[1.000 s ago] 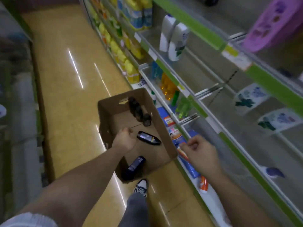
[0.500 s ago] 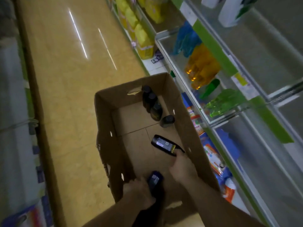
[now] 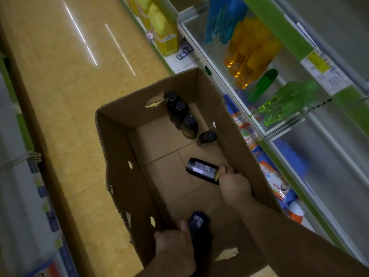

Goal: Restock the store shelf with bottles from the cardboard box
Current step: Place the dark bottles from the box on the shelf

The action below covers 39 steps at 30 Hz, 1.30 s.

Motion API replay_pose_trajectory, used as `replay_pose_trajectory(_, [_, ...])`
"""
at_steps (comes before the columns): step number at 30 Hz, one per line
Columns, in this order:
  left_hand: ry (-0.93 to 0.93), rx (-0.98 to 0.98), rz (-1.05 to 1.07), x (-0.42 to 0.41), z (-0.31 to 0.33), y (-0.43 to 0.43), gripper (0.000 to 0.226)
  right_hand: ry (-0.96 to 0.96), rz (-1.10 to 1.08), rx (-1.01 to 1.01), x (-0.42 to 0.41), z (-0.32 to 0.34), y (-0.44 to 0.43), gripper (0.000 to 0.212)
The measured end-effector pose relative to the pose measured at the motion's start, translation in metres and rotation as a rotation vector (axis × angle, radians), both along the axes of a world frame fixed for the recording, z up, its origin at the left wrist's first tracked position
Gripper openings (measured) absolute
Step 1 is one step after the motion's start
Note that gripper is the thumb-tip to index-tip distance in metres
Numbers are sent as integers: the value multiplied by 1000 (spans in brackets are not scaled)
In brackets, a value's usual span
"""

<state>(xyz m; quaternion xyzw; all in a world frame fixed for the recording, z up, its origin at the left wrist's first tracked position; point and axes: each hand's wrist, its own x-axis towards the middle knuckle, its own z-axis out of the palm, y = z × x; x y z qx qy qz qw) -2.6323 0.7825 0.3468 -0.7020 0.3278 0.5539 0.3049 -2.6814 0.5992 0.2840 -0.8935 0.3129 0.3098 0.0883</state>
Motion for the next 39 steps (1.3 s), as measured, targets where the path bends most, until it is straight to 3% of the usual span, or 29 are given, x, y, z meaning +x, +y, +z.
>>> replay_pose_trajectory(10, [-64,-413,87,36,40,5,58,-359,-1,130,43,60,7,41])
replay_pose_trajectory(18, [15,-464,106,35,31,8,58,-567,-193,143,82,54,23,47])
replay_pose_trajectory(24, [6,-573,78,25,28,14,43,-505,-255,215,96,46,18,45])
replay_pose_trajectory(31, [44,-642,387,25,24,13,45,-606,-421,275,87,54,13,34])
replay_pose_trajectory(39, [98,-819,808,44,93,1,44,-789,-626,349,27,143,6,32])
